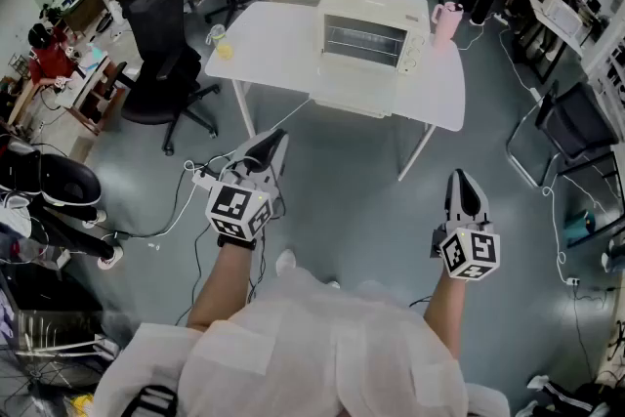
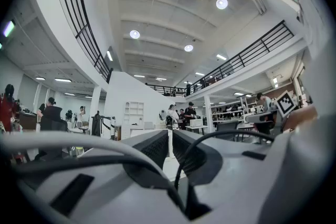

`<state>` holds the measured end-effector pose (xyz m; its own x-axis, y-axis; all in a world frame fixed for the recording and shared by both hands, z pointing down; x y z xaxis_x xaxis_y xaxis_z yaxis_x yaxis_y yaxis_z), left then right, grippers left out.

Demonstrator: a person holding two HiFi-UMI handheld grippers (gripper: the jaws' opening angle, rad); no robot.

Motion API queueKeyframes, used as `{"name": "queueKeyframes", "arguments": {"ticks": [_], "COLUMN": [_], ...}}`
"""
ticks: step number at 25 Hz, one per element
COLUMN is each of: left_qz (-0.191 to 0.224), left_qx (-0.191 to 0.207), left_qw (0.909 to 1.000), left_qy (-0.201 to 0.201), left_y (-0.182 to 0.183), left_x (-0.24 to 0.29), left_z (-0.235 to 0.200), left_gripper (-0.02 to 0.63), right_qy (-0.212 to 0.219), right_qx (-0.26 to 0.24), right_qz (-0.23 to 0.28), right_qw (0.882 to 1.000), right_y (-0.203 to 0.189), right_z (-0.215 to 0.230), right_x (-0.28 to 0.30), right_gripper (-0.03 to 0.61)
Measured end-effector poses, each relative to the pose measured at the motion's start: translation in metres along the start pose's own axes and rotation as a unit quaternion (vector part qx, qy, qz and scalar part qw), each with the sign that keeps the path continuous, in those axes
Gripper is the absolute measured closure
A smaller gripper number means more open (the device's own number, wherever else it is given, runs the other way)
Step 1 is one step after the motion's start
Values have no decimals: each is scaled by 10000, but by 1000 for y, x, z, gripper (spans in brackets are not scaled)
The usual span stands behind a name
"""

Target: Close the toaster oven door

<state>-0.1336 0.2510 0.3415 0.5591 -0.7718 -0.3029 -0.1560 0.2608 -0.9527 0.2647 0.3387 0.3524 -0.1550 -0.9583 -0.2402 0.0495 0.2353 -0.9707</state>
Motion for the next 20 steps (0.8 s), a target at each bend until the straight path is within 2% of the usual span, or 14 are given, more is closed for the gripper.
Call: {"name": "queueKeyframes", "arguments": {"ticks": [9, 14, 20], "left_qz": [-26, -38, -47], "left_qx": [-19, -35, -36], "left_qw": [10000, 10000, 10000], "left_qy": [35, 53, 57], "left_y": [-4, -2, -3], "left_x": [-2, -3, -5], "left_z": [6, 4, 6], "left_gripper": [594, 594, 594], "right_qy": [17, 72, 120], "right_qx": [-7, 244, 223], "right_qz": [-48, 123, 222], "right_qw": [10000, 9996, 9994], "right_y": [-5, -2, -2], "right_z": [3, 2, 2], "right_x": [-4, -2, -4], "right_gripper": [577, 577, 575]}}
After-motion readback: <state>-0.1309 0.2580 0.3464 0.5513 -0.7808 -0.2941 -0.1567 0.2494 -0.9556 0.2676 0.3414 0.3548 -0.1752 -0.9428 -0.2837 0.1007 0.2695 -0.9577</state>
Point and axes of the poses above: the fingertips, and each gripper's own axes: x forward along the fingers, z to its right, y out of its top, the point moved 9 cm from there along -x, backward along the fingers, and after that the axes turned 13 degrees about z, right-handed, at the moved point
